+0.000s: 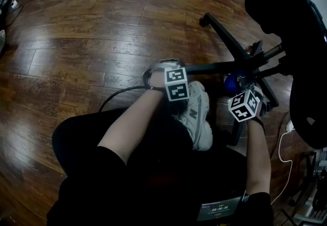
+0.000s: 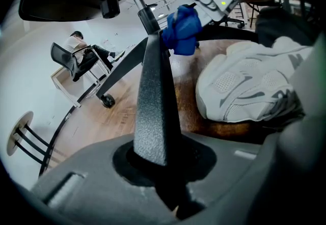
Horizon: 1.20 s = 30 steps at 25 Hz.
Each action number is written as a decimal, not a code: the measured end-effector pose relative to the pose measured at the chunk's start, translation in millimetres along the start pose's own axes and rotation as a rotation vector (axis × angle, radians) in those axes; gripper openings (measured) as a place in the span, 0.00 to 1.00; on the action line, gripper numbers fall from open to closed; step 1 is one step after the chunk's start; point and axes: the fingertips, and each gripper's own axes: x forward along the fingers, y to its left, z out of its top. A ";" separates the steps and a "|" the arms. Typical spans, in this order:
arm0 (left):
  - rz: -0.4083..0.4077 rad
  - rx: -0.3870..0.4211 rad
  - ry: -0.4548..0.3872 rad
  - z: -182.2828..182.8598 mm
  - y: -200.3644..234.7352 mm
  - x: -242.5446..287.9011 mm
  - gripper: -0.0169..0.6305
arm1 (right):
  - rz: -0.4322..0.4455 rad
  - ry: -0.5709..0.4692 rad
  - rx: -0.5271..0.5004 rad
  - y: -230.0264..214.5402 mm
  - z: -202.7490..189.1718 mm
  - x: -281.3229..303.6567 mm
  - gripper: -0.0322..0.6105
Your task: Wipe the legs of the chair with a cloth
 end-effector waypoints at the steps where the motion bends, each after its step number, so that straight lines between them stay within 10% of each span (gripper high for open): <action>1: 0.001 0.000 -0.001 0.2 0.3 -0.1 0.13 | -0.011 -0.001 0.006 -7.5 3.3 3.6 0.22; 14: -0.023 0.018 0.008 -4.1 -0.1 3.1 0.13 | 0.112 0.067 -0.092 144.7 -45.5 -91.1 0.22; 30: -0.117 0.032 0.052 -4.2 4.5 14.4 0.14 | 0.240 0.102 -0.017 135.6 -43.4 -75.6 0.20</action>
